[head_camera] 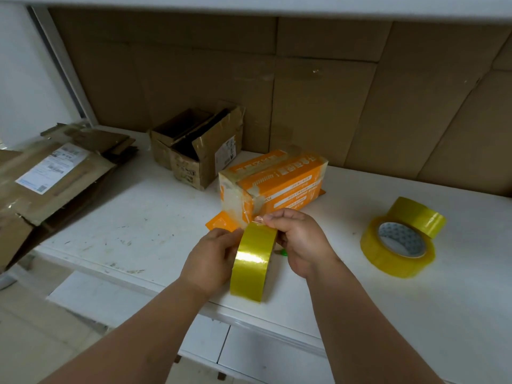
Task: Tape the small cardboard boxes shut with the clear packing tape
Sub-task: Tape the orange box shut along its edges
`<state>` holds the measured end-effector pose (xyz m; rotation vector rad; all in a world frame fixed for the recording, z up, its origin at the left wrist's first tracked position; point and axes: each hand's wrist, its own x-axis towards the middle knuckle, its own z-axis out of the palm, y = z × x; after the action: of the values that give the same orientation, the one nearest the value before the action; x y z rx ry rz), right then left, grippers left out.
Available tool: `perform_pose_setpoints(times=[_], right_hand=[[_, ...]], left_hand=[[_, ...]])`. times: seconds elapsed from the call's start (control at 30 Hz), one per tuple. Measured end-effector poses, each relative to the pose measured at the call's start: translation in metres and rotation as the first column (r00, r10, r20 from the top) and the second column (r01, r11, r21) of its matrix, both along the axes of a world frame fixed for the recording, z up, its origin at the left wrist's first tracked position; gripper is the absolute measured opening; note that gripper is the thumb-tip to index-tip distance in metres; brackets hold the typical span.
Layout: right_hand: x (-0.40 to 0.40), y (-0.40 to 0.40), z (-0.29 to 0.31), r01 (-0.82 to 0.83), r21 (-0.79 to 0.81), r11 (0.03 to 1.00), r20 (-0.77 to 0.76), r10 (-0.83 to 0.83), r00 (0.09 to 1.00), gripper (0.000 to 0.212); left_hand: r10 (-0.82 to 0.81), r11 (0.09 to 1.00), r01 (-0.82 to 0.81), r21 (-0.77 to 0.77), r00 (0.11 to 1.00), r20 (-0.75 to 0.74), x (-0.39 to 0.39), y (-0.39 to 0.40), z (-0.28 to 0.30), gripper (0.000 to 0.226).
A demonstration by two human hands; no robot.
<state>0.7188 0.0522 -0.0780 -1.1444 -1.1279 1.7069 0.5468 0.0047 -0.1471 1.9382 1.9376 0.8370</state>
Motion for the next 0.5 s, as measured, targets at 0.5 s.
perform_pose_setpoints(times=[0.5], right_hand=[[-0.002,-0.015,0.009,-0.001,0.320,0.947,0.328,-0.110,0.938,0.022]], left_hand=[[0.210,0.897,0.204,-0.392,0.584,0.784,0.027,-0.014,0.072,0.049]])
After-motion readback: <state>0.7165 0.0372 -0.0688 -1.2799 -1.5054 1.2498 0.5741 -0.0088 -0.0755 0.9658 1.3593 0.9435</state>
